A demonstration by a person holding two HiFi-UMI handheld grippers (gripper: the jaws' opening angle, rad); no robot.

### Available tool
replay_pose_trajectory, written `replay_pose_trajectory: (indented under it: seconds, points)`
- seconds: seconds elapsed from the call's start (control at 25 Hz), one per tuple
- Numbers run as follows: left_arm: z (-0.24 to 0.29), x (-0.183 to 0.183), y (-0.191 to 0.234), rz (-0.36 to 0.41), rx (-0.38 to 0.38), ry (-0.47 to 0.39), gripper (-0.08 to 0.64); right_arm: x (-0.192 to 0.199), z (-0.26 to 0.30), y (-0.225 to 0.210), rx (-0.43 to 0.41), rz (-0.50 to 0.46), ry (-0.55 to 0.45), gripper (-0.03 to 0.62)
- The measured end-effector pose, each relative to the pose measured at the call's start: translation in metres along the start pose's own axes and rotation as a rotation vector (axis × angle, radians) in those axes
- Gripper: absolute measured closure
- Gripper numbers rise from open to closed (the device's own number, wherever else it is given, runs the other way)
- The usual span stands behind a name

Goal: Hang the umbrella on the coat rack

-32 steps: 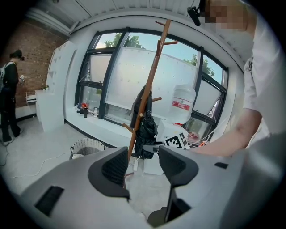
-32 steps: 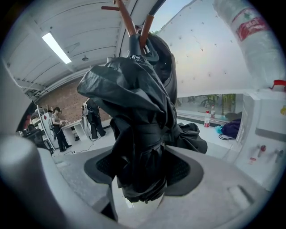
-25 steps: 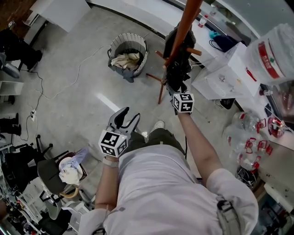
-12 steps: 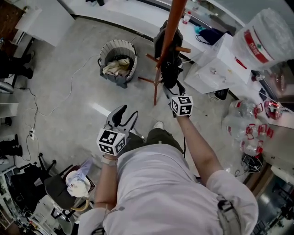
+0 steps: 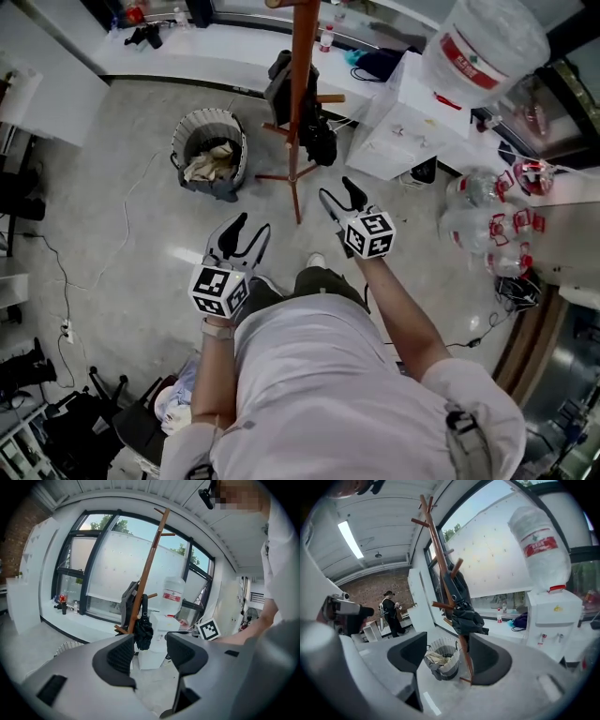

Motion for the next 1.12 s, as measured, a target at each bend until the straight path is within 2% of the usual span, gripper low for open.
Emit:
replay_pose_trajectory:
  seconds: [0.28, 0.56, 0.84, 1.12]
  points:
    - [0.003, -0.021, 0.000, 0.028, 0.095, -0.027, 0.345, -0.047, -0.035, 0.041, -0.033, -0.017, -0.093, 0.347]
    - [0.004, -0.041, -0.010, 0.056, 0.185, -0.062, 0.345, -0.082, -0.065, 0.081, -0.057, -0.088, -0.140, 0.377]
    - [-0.001, -0.054, -0.019, 0.078, 0.234, -0.089, 0.345, -0.098, -0.094, 0.106, -0.066, -0.124, -0.186, 0.377]
    - [-0.005, -0.060, -0.030, 0.095, 0.267, -0.120, 0.345, -0.099, -0.114, 0.113, -0.050, -0.156, -0.207, 0.377]
Point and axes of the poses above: the fingertips, and each gripper's own axes: z forward along the fingers, y to its left, x out of its underside, the point moved 4 cm from there along -z, backward along the fingers, and after that the axes turned 14 degrees about -y, right-handed, at the moved point
